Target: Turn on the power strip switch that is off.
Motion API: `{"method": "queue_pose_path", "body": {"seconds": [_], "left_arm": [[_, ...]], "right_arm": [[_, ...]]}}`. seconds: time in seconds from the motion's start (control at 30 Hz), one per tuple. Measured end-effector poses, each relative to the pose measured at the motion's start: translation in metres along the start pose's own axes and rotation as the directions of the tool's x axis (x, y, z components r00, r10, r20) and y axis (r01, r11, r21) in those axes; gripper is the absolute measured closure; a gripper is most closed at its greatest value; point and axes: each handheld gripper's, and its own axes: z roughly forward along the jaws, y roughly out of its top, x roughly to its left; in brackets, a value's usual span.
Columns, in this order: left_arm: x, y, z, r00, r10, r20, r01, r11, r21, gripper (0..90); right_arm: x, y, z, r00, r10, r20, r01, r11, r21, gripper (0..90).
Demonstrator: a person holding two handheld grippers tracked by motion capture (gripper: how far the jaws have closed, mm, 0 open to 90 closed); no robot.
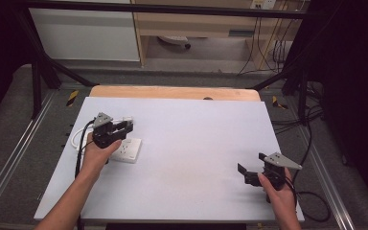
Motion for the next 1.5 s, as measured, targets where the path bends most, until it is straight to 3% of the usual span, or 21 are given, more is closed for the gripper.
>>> {"method": "queue_pose_path", "body": {"seconds": [0.13,0.43,0.53,0.67,0.73,0.87,1.5], "left_arm": [[0.000,0.000,-0.003,0.9998,-0.018,0.002,0.018,0.9998,-0.002,57.5],[-0.004,0.001,-0.008,0.9995,-0.020,0.025,0.021,0.9993,-0.029,47.6],[-0.005,0.001,-0.010,0.9994,-0.021,0.028,0.022,0.9996,-0.019,43.1],[-0.005,0.003,-0.017,0.9991,-0.032,0.030,0.033,0.9988,-0.037,31.6],[-0.006,0.004,-0.020,0.9985,-0.038,0.040,0.040,0.9982,-0.045,21.7],[-0.006,0.007,-0.027,0.9982,-0.016,0.058,0.020,0.9978,-0.063,9.3],[-0.013,0.012,-0.058,0.9962,0.003,0.087,0.003,0.9981,-0.062,6.1]], "right_arm": [[0.000,0.000,0.001,1.0000,0.000,-0.001,0.000,1.0000,0.000,2.9],[0.001,0.000,0.001,1.0000,-0.008,-0.003,0.008,0.9999,0.008,2.9],[0.003,0.001,0.000,0.9999,-0.011,-0.003,0.011,0.9999,0.004,2.8],[0.003,0.001,0.000,0.9998,-0.018,0.001,0.018,0.9998,0.006,2.8],[0.003,0.001,0.000,0.9998,-0.018,0.004,0.018,0.9998,0.006,2.8],[0.003,0.001,-0.001,0.9998,-0.020,0.008,0.020,0.9998,0.006,2.8],[0.005,0.003,-0.006,0.9995,-0.030,-0.002,0.030,0.9994,-0.014,2.0]]}}
